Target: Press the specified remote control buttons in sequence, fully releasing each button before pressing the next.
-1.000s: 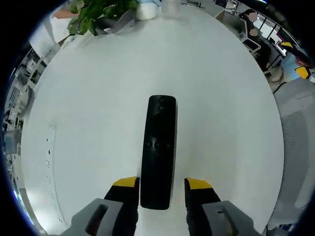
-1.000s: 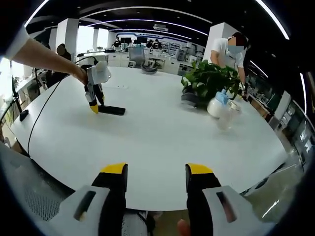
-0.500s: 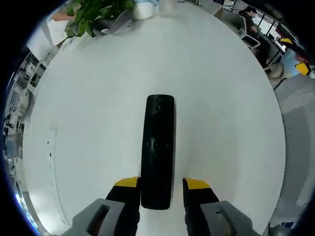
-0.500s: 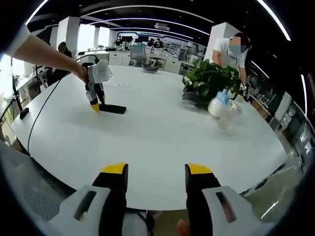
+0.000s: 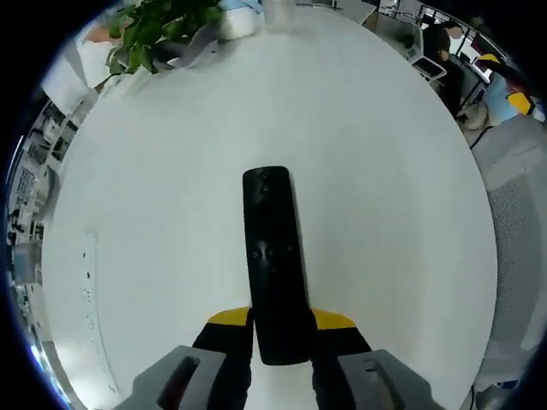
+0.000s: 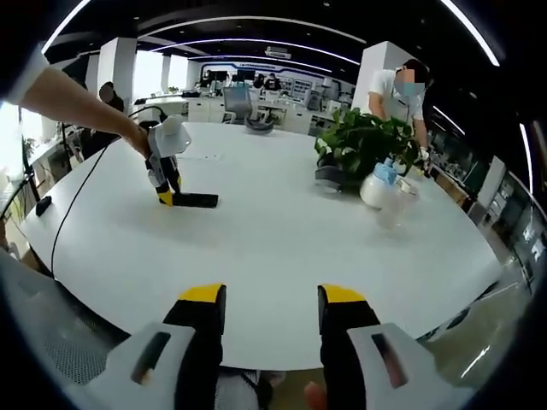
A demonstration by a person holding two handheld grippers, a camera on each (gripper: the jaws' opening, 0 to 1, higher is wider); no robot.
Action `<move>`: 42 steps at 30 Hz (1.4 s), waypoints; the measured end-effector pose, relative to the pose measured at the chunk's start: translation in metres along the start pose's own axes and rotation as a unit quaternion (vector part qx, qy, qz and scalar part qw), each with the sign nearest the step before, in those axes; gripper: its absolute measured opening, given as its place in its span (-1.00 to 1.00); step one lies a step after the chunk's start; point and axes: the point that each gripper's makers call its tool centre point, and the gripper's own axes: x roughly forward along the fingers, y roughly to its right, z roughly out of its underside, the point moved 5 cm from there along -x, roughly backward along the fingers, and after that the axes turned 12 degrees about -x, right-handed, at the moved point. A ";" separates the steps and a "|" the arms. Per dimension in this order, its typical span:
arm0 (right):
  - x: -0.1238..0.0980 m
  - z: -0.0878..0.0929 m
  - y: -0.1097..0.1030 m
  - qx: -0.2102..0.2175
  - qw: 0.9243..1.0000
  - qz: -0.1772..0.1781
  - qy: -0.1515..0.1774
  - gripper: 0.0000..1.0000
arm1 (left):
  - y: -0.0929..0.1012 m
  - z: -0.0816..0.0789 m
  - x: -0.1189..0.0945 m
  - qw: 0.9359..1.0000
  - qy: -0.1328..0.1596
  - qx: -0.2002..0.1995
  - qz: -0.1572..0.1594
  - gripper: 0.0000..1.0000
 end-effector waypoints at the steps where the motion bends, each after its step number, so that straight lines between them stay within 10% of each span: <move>1: 0.000 0.000 0.000 0.000 1.000 0.000 0.000 -0.12 | 0.000 0.000 0.000 1.000 0.002 0.002 0.000 -0.50; 42: -0.001 0.001 0.002 0.000 1.000 0.010 0.001 -0.09 | 0.030 0.005 0.001 0.998 -0.042 0.039 -0.039 -0.52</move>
